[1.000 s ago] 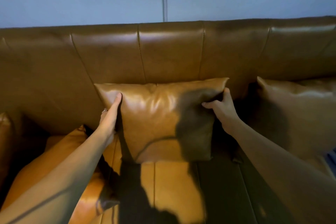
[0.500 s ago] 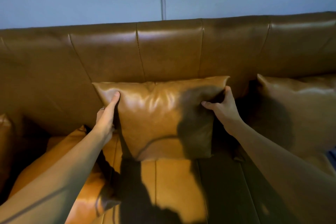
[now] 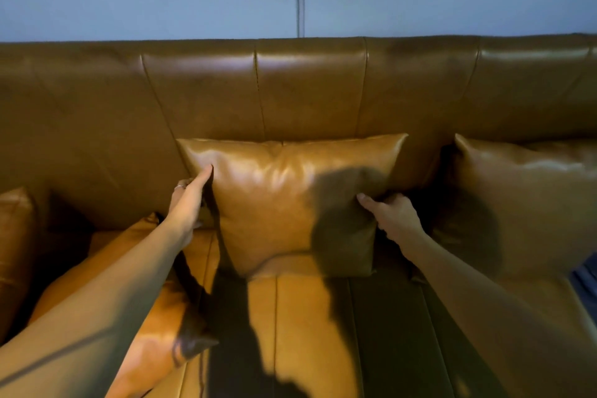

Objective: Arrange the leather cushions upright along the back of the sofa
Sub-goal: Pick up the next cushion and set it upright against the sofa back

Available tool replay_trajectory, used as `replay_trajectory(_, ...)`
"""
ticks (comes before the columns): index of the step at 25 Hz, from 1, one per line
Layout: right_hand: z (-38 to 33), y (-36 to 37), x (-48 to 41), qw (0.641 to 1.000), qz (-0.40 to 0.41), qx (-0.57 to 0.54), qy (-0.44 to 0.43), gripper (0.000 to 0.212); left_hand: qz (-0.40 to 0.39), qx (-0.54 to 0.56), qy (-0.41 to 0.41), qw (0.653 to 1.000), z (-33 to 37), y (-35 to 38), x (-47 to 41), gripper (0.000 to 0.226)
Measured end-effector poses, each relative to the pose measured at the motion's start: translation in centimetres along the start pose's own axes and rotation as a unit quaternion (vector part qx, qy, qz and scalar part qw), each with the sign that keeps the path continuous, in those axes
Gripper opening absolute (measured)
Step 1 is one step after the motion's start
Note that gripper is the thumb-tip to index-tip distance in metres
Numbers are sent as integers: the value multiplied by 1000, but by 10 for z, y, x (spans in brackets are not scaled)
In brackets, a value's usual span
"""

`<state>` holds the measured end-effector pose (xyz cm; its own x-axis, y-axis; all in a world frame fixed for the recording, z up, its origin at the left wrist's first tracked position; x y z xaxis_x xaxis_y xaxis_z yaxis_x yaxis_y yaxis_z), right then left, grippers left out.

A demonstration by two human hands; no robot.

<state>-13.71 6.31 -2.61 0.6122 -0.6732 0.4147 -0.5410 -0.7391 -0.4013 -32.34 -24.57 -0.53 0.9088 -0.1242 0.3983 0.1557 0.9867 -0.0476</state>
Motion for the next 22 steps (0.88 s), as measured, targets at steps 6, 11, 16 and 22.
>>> replay_trajectory(6,2,58,56,981,-148,126,-2,48,113,-38,16,993,-7,-82,25,27)
replay_trajectory(11,-27,144,105,941,-267,201,-61,38,191,-87,-37,977,-43,-186,26,37)
replay_trajectory(16,-37,258,115,928,-308,210,-19,46,211,-115,-144,960,-90,-294,-12,71)
replay_trajectory(22,-41,382,109,934,-291,205,41,78,142,-149,-244,948,-126,-354,-55,77)
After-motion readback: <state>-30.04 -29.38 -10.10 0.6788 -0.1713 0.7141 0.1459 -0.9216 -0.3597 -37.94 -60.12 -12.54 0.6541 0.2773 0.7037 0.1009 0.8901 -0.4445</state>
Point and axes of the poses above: each hand's wrist, its own x-axis away from the middle knuckle, its own y-axis out of the palm, z = x × y, the point moved 2 cm from there along -x, towards the middle knuckle
